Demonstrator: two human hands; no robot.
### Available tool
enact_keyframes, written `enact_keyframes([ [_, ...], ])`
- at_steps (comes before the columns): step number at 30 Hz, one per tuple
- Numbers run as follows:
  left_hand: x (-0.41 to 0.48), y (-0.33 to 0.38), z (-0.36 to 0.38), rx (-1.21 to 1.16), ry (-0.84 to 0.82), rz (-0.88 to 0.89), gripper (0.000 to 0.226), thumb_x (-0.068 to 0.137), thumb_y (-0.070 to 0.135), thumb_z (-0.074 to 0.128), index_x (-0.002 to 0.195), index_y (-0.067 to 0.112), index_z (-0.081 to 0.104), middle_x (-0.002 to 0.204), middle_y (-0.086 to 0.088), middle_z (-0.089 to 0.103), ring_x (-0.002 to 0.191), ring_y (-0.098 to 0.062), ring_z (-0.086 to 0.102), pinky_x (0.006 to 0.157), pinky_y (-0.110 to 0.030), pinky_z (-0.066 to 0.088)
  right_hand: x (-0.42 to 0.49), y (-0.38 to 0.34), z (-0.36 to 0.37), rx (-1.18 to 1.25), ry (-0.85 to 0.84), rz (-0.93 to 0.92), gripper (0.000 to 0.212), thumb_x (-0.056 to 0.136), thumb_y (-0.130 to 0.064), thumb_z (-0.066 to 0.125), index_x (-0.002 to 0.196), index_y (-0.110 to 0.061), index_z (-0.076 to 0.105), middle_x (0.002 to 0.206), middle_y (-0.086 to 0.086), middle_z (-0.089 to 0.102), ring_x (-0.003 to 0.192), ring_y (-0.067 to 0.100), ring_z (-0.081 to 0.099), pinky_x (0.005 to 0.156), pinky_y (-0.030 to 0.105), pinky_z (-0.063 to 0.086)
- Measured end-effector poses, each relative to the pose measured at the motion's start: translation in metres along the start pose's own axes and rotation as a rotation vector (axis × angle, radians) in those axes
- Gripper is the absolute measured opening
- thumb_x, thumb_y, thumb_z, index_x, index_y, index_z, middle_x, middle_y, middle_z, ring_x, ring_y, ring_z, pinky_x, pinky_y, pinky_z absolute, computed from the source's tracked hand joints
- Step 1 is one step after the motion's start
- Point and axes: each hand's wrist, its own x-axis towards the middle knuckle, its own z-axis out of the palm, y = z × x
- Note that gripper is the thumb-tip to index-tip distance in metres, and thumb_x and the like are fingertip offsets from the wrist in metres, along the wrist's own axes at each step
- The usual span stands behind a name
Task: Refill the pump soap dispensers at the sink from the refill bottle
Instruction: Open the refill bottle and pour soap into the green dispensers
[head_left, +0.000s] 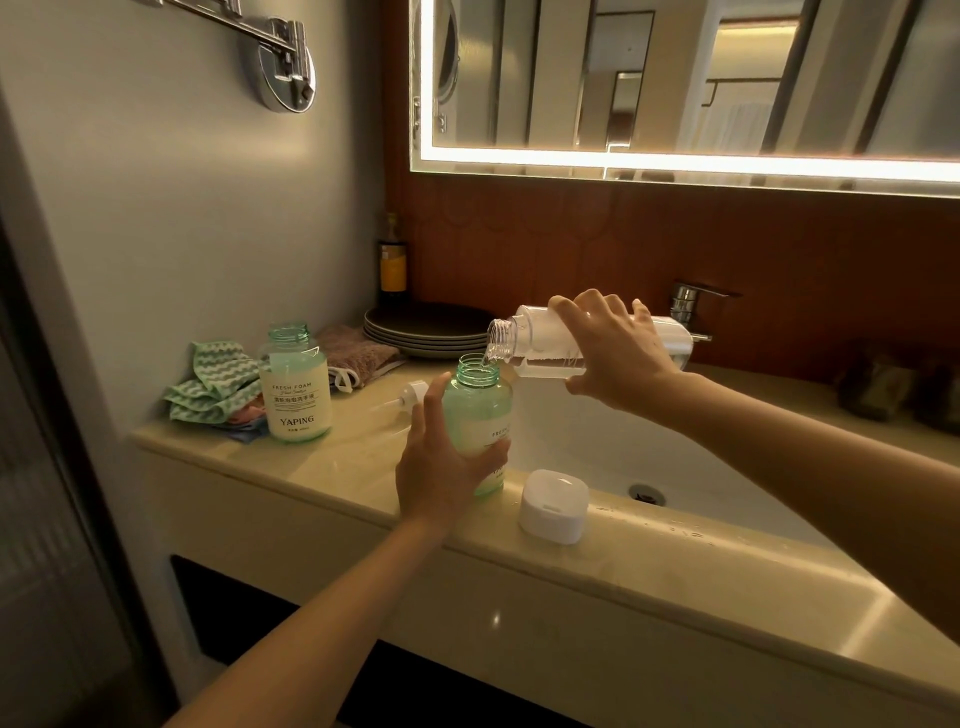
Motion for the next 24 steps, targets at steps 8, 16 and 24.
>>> enact_keyframes([
  [8, 0.0005, -0.0004, 0.0003, 0.0, 0.002, 0.001, 0.091, 0.067, 0.048, 0.075, 0.139, 0.03, 0.022, 0.137, 0.0, 0.04, 0.115, -0.022, 0.048, 0.078, -0.034, 0.047, -0.0002, -0.0007, 0.0007, -0.014, 0.007, -0.012, 0.08, 0.074, -0.029, 0.074, 0.139, -0.018, 0.028, 0.134, 0.01, 0.04, 0.123, 0.027, 0.039, 0.107, 0.056, 0.026],
  [16, 0.0002, -0.0001, 0.0003, -0.005, 0.005, -0.004, 0.091, 0.067, 0.048, 0.075, 0.139, 0.03, 0.023, 0.136, 0.0, 0.041, 0.115, -0.022, 0.048, 0.079, -0.035, 0.046, 0.0009, -0.0023, -0.0038, -0.043, 0.0, -0.03, 0.081, 0.076, -0.029, 0.072, 0.141, -0.019, 0.025, 0.135, 0.009, 0.038, 0.125, 0.027, 0.037, 0.108, 0.056, 0.024],
  [24, 0.0001, -0.0015, 0.001, 0.002, 0.012, 0.006, 0.09, 0.066, 0.048, 0.075, 0.138, 0.03, 0.023, 0.137, 0.0, 0.041, 0.114, -0.023, 0.049, 0.077, -0.035, 0.047, 0.0011, -0.0043, -0.0049, -0.067, -0.005, -0.04, 0.081, 0.077, -0.029, 0.072, 0.141, -0.018, 0.024, 0.136, 0.009, 0.037, 0.126, 0.028, 0.036, 0.108, 0.057, 0.022],
])
